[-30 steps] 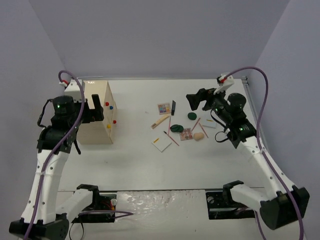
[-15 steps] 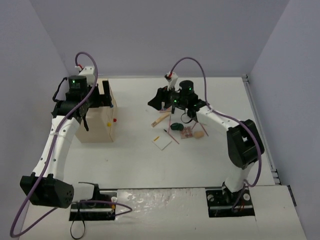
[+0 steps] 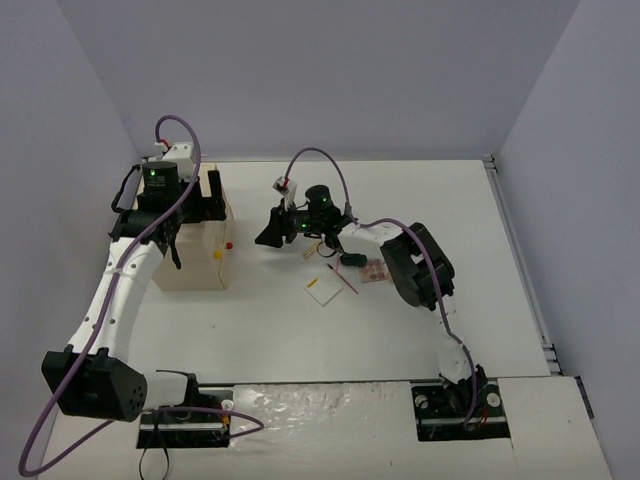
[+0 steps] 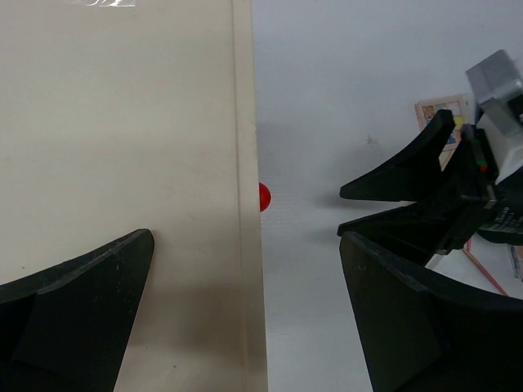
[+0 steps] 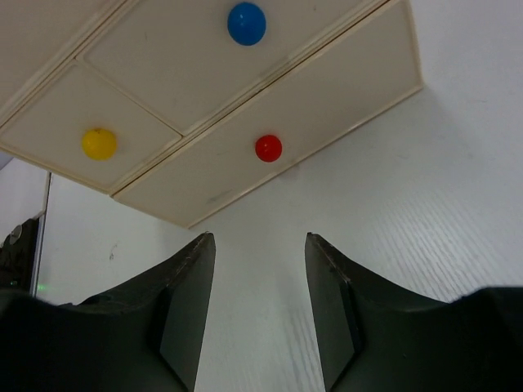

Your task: Organize the makeup

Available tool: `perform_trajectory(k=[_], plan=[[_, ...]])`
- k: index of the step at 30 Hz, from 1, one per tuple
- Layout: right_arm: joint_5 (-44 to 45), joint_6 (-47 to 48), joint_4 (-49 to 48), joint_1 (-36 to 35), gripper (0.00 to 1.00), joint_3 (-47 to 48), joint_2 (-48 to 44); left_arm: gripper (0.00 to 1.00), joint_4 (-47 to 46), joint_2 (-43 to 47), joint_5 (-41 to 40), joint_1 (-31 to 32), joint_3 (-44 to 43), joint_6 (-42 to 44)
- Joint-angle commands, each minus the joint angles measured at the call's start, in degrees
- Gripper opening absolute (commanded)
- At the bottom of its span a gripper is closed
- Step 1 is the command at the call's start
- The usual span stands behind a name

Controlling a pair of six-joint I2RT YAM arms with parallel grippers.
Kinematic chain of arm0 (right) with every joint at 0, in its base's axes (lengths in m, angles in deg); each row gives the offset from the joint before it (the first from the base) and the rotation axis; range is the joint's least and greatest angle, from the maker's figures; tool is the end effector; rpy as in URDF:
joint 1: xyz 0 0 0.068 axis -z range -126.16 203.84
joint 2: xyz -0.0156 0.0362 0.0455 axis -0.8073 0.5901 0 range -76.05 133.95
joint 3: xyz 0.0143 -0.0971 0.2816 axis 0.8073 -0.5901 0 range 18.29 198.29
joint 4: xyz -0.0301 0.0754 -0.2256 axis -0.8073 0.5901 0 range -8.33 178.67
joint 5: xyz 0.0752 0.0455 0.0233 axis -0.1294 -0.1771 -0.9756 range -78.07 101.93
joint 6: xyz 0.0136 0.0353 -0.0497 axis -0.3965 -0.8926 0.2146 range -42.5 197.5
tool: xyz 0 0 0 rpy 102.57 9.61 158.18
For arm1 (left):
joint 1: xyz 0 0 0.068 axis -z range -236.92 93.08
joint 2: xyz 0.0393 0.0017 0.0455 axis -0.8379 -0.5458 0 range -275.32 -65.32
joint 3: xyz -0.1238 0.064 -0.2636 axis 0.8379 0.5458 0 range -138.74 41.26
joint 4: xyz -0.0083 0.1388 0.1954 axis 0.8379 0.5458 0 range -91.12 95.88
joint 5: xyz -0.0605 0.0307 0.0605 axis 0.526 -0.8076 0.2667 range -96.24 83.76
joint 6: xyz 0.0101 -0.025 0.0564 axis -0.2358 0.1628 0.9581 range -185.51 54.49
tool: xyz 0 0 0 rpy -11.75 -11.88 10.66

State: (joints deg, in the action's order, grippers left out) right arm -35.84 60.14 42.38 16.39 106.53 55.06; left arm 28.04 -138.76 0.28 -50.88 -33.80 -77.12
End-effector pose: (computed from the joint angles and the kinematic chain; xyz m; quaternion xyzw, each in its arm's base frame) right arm 0.3913 0.3441 0.2187 -0.3892 0.6079 0.5501 0.4200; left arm 0.2628 -0.0333 0.4018 -0.0121 0.8541 -0.1275 0.5041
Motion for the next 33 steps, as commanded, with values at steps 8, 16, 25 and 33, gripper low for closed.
perform_trajectory(k=[8,16,25,33], plan=[[-5.96,-4.29,-13.07,-3.78,0.41,12.87,8.94,0.97,-1.65,1.01,2.21,-0.15,0.72,-2.37],[-5.85,-6.77,-16.06,-4.41,0.39,17.55,14.14,0.97,-1.47,0.67,3.33,-0.33,0.53,-2.69],[-5.76,-7.51,-17.39,-5.00,0.38,21.58,18.19,0.97,-1.39,0.84,4.55,-0.68,0.53,-2.89],[-6.46,-8.52,-17.98,-5.40,0.38,25.27,20.89,0.97,-1.39,0.54,5.78,-0.68,0.53,-2.98]])
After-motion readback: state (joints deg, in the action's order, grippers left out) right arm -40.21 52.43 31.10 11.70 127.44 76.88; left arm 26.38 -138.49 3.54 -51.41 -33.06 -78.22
